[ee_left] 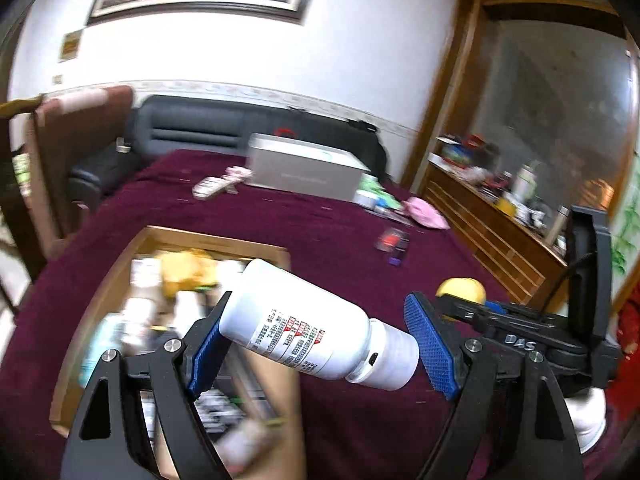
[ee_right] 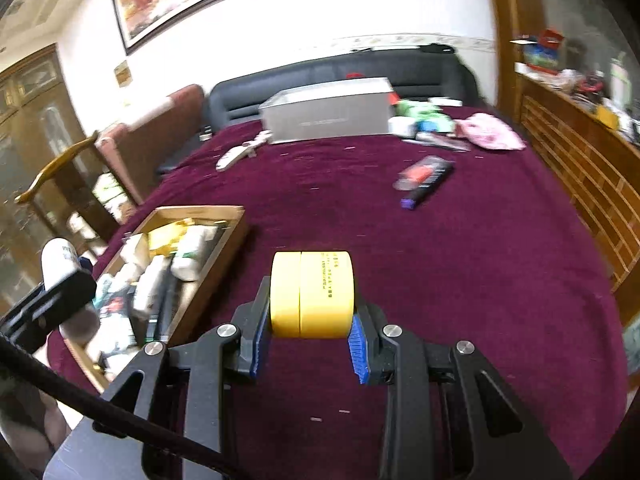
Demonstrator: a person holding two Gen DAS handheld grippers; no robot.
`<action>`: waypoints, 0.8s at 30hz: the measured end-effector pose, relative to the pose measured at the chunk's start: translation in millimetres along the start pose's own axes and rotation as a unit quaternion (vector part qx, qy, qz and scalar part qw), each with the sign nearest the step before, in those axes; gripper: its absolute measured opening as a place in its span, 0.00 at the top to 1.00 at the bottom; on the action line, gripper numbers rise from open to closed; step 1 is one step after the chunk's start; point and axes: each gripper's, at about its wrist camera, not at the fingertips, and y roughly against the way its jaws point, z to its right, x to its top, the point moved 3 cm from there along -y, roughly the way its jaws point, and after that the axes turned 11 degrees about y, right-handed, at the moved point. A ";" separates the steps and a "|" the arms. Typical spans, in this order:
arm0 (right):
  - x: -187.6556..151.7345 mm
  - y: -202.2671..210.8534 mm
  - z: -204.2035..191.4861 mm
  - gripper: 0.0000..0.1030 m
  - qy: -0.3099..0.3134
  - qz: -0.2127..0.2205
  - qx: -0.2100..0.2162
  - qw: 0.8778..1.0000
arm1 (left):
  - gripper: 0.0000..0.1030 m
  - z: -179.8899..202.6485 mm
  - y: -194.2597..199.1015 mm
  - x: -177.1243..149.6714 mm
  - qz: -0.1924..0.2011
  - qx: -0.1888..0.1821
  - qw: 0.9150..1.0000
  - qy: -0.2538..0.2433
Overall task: Organize objects
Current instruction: 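Carry the pill bottle and yellow container with both grippers over the box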
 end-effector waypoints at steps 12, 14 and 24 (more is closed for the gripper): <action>8.1 -55.4 -91.6 0.70 0.058 -0.046 0.097 0.992 | 0.24 -107.3 11.0 -12.6 -0.005 0.107 0.994 0.028; 9.8 -61.2 -105.5 0.70 0.069 -0.052 0.106 0.991 | 0.24 -121.6 8.9 -16.7 -0.010 0.111 0.993 0.039; 13.0 -82.0 -148.4 0.70 0.111 -0.070 0.125 0.983 | 0.24 -131.4 -9.0 -27.1 -0.046 0.111 0.992 0.025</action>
